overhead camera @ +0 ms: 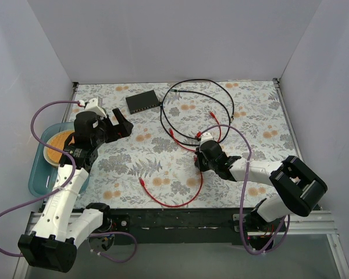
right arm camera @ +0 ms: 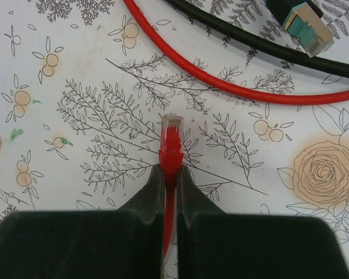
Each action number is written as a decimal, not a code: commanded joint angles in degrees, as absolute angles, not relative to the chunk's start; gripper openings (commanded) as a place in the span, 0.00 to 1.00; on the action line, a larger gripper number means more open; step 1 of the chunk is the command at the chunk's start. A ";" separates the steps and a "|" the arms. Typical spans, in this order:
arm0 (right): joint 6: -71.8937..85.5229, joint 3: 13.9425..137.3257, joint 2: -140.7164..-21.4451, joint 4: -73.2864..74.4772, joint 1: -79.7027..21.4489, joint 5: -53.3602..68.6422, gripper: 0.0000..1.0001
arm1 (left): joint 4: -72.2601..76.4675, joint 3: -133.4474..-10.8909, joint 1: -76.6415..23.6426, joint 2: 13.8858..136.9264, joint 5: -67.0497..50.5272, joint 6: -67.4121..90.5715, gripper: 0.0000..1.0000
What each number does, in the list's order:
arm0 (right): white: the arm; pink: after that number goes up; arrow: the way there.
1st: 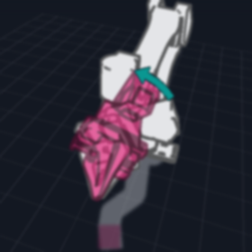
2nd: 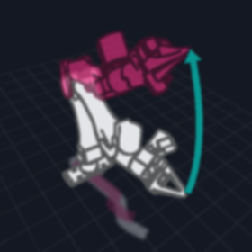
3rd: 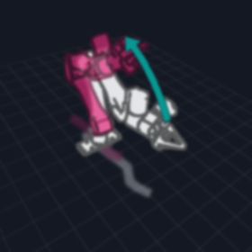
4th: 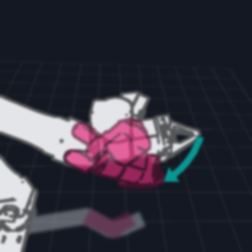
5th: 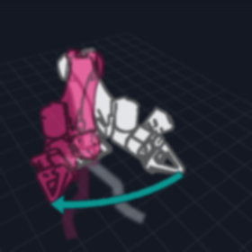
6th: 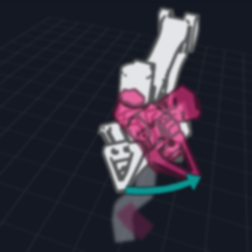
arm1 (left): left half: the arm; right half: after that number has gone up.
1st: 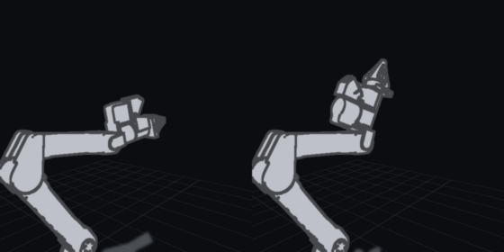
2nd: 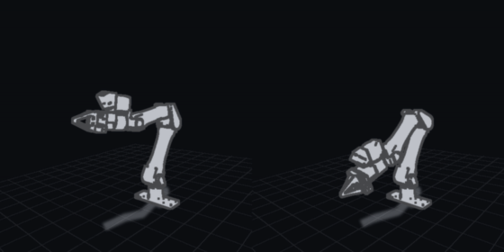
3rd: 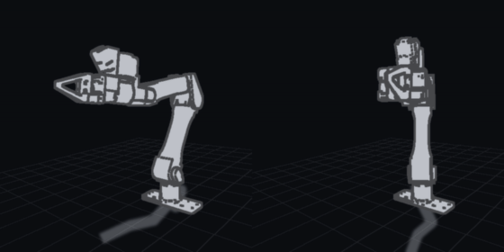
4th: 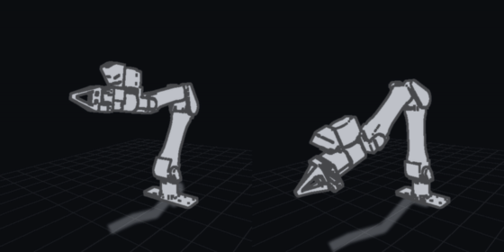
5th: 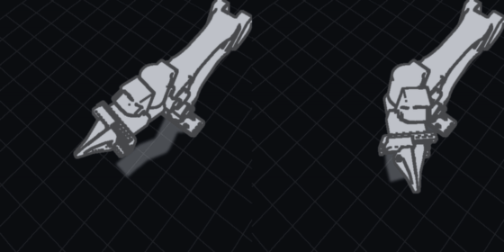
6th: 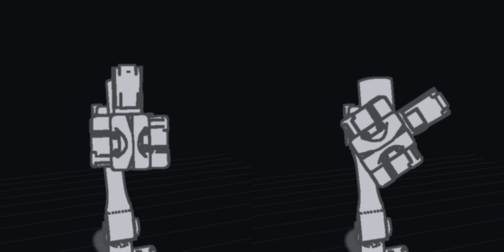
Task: Insert the plug into the switch port
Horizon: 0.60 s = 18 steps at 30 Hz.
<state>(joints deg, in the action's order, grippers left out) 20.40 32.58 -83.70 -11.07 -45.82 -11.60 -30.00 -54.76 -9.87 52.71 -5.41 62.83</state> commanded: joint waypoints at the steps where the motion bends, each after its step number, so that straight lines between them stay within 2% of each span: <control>1: 18.03 33.48 -81.49 -3.10 -45.97 -12.56 0.01 | -30.06 -55.90 -9.76 51.94 -8.96 62.49 0.98; 7: 9.51 49.29 -67.69 10.43 -45.26 -23.98 0.01 | -28.83 -55.11 -9.76 52.03 -11.77 63.72 0.98; 13: -6.92 56.77 -53.54 6.25 -45.18 -31.19 0.01 | -27.34 -54.49 -9.76 51.15 -14.85 65.04 0.98; 18: -12.65 58.36 -55.45 9.83 -45.18 -40.24 0.01 | -26.19 -53.97 -9.84 51.07 -18.18 66.70 0.98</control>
<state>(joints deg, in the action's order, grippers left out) -4.64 58.37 -51.51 5.69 -45.39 -31.35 -27.83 -54.70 -9.87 52.60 -13.80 65.10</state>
